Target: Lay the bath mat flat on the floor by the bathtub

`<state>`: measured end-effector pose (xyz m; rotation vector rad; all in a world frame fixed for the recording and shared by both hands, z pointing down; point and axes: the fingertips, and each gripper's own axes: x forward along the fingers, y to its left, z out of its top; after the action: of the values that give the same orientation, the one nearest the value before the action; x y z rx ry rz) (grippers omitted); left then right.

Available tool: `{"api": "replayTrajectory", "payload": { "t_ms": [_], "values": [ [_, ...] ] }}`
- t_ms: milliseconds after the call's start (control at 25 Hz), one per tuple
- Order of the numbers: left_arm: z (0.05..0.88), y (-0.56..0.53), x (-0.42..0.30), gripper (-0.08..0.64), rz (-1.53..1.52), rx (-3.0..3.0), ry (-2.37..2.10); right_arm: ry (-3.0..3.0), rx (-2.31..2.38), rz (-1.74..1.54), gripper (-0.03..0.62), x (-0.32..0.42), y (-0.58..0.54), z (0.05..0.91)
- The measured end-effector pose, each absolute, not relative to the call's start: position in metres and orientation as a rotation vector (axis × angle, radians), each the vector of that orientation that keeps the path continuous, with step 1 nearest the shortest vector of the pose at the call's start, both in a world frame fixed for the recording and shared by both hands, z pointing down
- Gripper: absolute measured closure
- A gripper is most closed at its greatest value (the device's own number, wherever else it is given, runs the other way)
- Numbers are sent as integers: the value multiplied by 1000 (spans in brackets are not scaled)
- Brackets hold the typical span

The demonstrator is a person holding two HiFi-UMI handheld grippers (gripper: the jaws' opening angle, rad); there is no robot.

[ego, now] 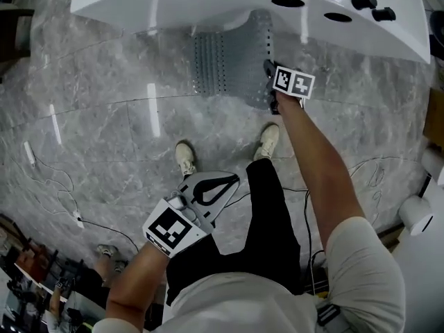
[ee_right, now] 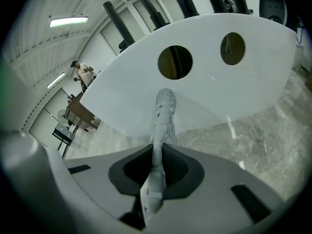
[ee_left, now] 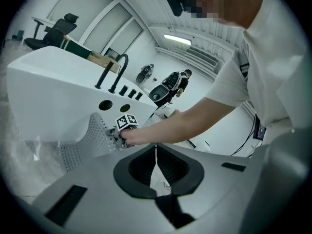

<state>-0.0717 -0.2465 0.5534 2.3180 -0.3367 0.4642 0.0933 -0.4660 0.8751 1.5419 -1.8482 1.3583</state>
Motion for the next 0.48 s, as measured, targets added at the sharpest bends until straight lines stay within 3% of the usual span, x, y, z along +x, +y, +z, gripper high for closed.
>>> {"api": "replayTrajectory", "payload": {
  "t_ms": [480],
  "values": [
    [593, -248, 64, 537, 552, 2293, -218, -1682, 1614, 1291, 531, 296, -435, 931]
  ]
}}
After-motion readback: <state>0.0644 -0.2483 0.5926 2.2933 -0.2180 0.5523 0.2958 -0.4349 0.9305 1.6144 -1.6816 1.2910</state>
